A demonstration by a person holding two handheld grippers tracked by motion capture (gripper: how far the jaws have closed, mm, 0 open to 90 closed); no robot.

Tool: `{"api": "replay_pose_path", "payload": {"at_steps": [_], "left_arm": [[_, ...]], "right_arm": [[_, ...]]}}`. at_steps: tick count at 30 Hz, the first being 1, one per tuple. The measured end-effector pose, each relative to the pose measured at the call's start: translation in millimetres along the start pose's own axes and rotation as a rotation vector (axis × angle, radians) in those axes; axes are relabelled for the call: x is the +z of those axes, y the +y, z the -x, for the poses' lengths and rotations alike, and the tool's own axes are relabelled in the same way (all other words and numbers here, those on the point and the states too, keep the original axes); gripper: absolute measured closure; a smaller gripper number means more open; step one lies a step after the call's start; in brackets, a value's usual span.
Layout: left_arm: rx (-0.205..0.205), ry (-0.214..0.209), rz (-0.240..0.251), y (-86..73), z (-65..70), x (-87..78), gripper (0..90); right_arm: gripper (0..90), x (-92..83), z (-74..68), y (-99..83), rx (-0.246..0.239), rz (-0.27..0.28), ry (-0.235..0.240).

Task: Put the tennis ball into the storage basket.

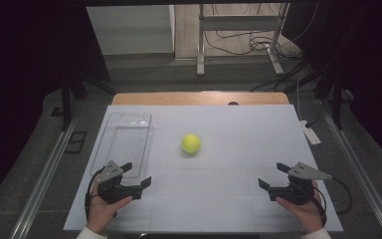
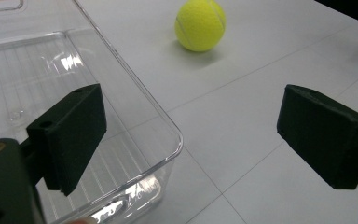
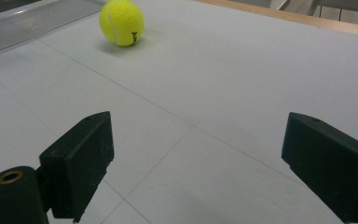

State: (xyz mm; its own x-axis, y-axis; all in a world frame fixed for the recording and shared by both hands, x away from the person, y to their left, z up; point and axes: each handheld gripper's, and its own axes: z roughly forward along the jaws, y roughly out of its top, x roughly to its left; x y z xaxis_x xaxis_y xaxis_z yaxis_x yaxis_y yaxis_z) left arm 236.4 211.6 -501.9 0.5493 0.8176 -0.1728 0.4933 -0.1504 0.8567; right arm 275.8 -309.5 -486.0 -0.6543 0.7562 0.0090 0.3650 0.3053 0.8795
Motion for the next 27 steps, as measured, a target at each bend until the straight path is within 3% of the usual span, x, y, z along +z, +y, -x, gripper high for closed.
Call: {"api": "replay_pose_path", "payload": {"at_steps": [10, 17, 27], "left_arm": [[0.0, 0.001, -0.003, 2.0, 1.5, 1.6, 9.8], [-0.01, 0.023, 0.002, 0.6, 0.5, -0.7, 9.8], [-0.009, 0.021, -0.001, -0.3, 1.4, -2.2, 9.8]], "right_arm": [[10.1, 0.0, 1.2, -3.0, 0.005, -0.005, 0.006], [10.2, 2.7, 5.3, -3.2, 0.018, -0.002, 0.014], [10.2, 1.8, -2.0, -1.5, 0.018, -0.004, 0.01]]}}
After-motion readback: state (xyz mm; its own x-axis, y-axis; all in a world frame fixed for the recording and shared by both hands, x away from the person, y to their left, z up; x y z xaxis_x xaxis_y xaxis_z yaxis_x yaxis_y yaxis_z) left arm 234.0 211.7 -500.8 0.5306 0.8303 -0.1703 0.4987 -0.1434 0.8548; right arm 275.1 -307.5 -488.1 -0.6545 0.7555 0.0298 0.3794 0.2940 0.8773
